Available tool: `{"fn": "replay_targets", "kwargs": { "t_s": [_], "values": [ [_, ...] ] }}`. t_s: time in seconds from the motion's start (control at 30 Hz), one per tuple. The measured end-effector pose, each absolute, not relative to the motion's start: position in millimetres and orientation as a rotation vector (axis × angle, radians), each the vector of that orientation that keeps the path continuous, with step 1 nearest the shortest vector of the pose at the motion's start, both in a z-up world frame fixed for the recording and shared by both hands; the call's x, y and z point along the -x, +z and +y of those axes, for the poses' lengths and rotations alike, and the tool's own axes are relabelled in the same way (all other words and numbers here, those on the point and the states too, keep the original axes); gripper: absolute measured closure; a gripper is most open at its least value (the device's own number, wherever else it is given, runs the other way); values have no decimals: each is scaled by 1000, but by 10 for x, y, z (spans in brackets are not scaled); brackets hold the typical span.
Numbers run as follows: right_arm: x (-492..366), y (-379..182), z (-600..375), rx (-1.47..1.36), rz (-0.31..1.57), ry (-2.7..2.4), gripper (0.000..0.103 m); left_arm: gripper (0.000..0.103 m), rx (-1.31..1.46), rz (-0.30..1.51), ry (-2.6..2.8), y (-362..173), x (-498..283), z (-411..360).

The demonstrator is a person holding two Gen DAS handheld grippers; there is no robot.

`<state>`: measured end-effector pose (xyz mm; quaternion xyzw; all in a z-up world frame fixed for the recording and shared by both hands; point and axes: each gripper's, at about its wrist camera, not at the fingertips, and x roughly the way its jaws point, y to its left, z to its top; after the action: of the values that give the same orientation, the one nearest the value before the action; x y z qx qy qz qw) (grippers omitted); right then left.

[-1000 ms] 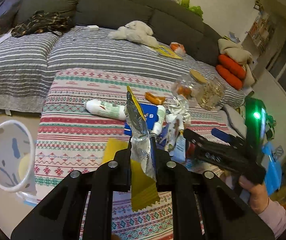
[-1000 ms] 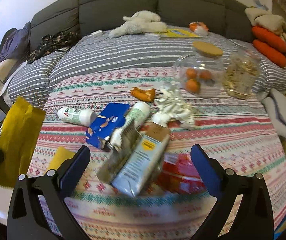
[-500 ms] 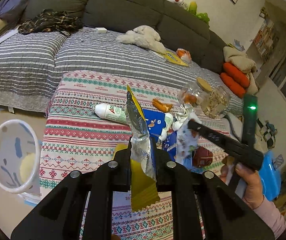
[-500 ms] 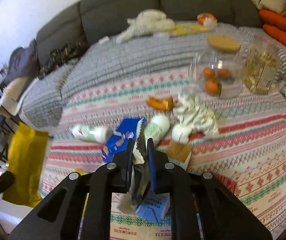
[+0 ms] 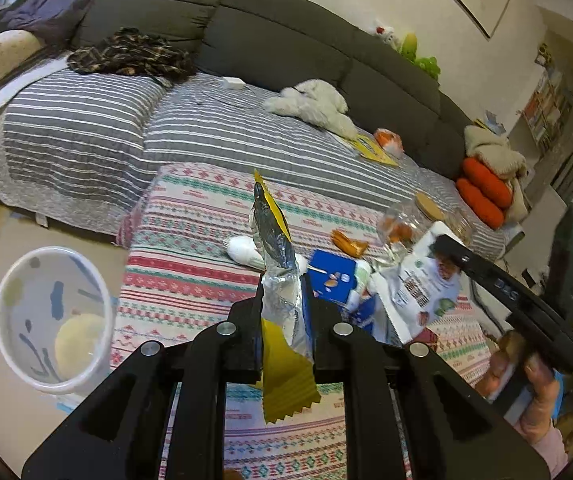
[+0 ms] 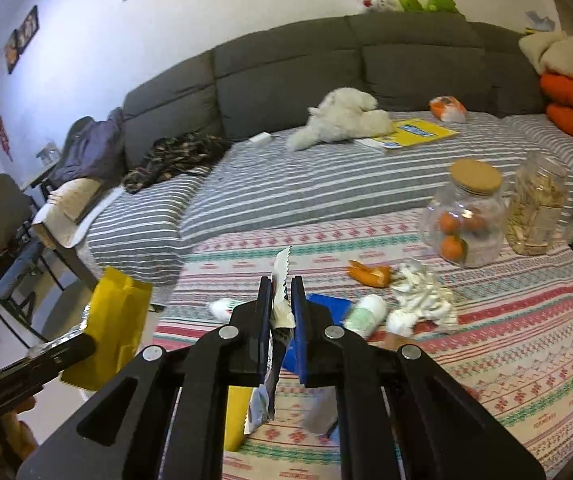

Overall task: Collect trash
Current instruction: 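Lift the wrapper with the left tool and carry it toward the wastebasket, then open the left tool over the white wastebasket to drop the wrapper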

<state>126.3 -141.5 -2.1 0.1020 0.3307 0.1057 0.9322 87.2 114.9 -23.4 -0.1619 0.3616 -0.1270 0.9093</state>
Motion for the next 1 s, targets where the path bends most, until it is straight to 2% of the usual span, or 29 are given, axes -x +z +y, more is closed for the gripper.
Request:
{"fn": "replay_targets", "kwargs": {
  "t_s": [0.43, 0.73, 0.8, 0.87, 1.0],
  "values": [
    [-1305, -26, -533, -259, 688, 405, 93, 89, 331, 736, -48, -342, -834, 1930],
    [-1396, -185, 302, -243, 724, 521, 93, 88, 371, 821, 85, -626, -903, 2579],
    [-1413, -231, 491, -236, 735, 542, 93, 82, 391, 862, 84, -676, -941, 2688],
    [-1449, -290, 667, -228, 747, 554, 93, 57, 417, 877, 100, -706, -939, 2791],
    [-1510, -442, 1010, -200, 776, 568, 93, 53, 430, 843, 141, -621, -827, 2944]
  ]
}}
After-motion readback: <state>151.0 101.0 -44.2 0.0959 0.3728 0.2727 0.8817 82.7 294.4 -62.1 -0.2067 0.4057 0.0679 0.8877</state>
